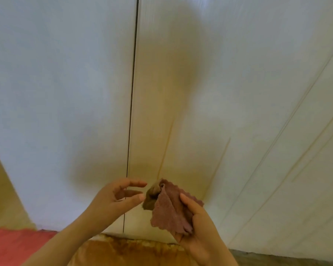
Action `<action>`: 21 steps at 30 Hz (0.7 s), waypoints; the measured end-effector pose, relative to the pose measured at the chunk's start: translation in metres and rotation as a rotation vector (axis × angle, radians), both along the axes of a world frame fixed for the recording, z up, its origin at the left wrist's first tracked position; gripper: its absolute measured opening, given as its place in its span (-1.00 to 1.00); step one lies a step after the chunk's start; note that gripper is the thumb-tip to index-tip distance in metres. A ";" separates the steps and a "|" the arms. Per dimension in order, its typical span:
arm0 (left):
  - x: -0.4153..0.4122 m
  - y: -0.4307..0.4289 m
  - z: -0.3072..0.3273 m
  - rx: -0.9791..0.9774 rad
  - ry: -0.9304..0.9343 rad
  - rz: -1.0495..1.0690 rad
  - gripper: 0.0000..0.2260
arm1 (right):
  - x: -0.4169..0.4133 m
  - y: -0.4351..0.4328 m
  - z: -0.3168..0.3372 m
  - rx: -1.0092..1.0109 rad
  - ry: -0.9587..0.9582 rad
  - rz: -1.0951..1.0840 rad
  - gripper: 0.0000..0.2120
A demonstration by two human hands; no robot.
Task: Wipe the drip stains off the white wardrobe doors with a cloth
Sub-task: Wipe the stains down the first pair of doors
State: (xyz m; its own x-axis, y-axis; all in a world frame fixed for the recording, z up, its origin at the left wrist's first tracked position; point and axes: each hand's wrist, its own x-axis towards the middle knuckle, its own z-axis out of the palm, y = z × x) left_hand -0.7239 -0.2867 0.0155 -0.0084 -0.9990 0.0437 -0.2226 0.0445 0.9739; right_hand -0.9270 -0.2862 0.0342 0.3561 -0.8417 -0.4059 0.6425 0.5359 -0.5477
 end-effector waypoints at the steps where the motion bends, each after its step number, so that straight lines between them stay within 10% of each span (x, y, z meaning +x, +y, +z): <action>1: -0.003 0.001 0.001 0.028 0.003 -0.012 -0.73 | 0.000 0.002 -0.001 0.002 0.033 0.026 -0.73; 10: -0.006 -0.006 -0.001 0.188 0.039 0.073 -0.89 | 0.001 0.002 -0.022 0.047 0.124 0.177 -0.70; 17: -0.006 -0.010 0.008 0.103 -0.122 0.207 -0.88 | 0.003 0.015 -0.057 0.018 0.154 0.224 0.08; 21: -0.008 -0.007 0.015 0.098 -0.080 0.180 -0.85 | 0.013 0.017 -0.056 -0.059 0.324 0.086 -0.44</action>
State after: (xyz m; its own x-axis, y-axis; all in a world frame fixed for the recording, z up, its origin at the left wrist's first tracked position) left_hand -0.7321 -0.2942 0.0307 0.1711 -0.9841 -0.0477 -0.2955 -0.0975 0.9504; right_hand -0.9142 -0.2697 -0.0218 0.2874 -0.8394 -0.4614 0.3840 0.5423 -0.7473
